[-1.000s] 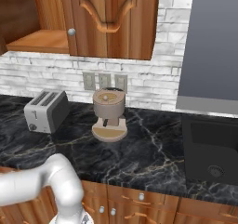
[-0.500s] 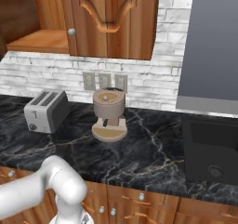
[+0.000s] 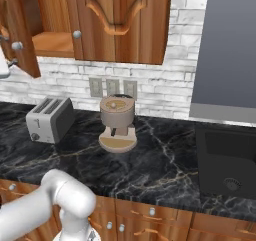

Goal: Pick the pear from the counter and place it in the cabinet. Then close the cabinet.

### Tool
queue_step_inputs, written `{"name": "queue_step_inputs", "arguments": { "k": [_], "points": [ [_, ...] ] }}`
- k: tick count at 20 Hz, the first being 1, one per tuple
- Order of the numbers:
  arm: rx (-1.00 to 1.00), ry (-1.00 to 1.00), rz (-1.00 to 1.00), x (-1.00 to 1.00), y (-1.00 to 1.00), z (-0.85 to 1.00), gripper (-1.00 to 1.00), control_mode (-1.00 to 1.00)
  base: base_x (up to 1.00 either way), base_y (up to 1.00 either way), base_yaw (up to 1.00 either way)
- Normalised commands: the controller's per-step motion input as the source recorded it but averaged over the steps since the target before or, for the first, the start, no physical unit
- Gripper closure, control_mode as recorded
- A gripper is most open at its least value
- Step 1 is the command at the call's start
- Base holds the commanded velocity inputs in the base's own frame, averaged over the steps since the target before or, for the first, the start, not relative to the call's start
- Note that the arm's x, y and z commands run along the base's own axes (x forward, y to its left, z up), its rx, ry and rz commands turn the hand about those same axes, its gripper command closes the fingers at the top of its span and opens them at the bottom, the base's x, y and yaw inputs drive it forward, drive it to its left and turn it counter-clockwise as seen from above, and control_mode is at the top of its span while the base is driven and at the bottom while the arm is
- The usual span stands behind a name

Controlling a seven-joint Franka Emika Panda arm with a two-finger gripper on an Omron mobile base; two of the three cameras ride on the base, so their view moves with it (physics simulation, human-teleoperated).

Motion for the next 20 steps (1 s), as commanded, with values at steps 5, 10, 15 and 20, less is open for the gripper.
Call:
{"name": "queue_step_inputs", "arguments": {
  "k": [5,10,15,20],
  "points": [
    [0.00,0.00,0.21,1.00,-1.00,0.00,-1.00,-1.00,0.00,0.00,0.00],
    [0.00,0.00,0.39,1.00,-1.00,0.00,-1.00,-1.00,0.00,0.00,0.00],
    [0.00,0.00,0.38,1.00,-1.00,0.00,-1.00,-1.00,0.00,0.00,0.00],
    [0.00,0.00,0.40,1.00,-0.89,-0.08,-1.00,-1.00,0.00,0.00,0.00]
  ]
}}
